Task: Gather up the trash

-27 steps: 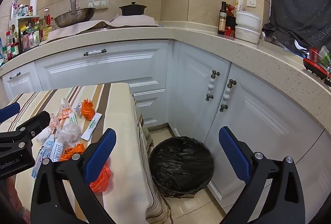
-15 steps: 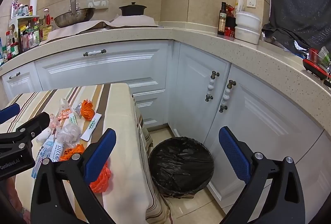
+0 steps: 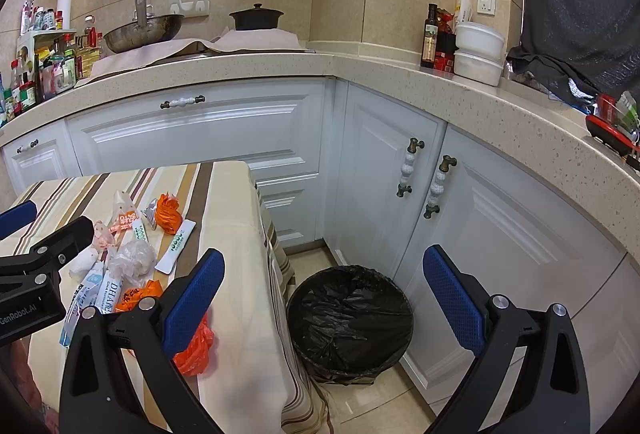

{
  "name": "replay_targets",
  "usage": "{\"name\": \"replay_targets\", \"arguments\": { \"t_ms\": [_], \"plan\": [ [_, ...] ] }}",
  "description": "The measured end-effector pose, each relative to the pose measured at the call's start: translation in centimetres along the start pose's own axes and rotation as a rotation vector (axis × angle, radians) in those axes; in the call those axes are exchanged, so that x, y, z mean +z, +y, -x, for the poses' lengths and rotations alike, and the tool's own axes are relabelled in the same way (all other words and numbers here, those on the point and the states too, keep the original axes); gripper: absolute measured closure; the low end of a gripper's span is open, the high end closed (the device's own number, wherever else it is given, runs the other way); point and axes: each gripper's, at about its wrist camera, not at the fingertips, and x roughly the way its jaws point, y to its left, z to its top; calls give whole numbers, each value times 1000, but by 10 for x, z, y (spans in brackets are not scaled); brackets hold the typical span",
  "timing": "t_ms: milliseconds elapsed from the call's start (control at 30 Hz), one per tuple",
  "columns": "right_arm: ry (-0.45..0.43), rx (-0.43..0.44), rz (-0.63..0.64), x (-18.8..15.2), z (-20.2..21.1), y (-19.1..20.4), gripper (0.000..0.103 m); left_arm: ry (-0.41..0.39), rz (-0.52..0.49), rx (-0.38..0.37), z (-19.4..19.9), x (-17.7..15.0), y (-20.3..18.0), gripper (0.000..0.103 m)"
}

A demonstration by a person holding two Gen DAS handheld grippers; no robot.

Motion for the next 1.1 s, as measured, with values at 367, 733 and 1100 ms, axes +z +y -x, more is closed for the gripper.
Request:
{"name": "replay_targets", "arguments": {
  "t_ms": [367,733,1100],
  "plan": [
    [-2,-2,-1,0,-1,1,6,3,2,3,-1,0,3,4],
    [-2,-3,-1,0,0,1,6,10,6,8,-3,-2,9,4],
    [-3,-4,0,-1,0,2,6,16,7,9,-4,-4,10,4]
  ]
}}
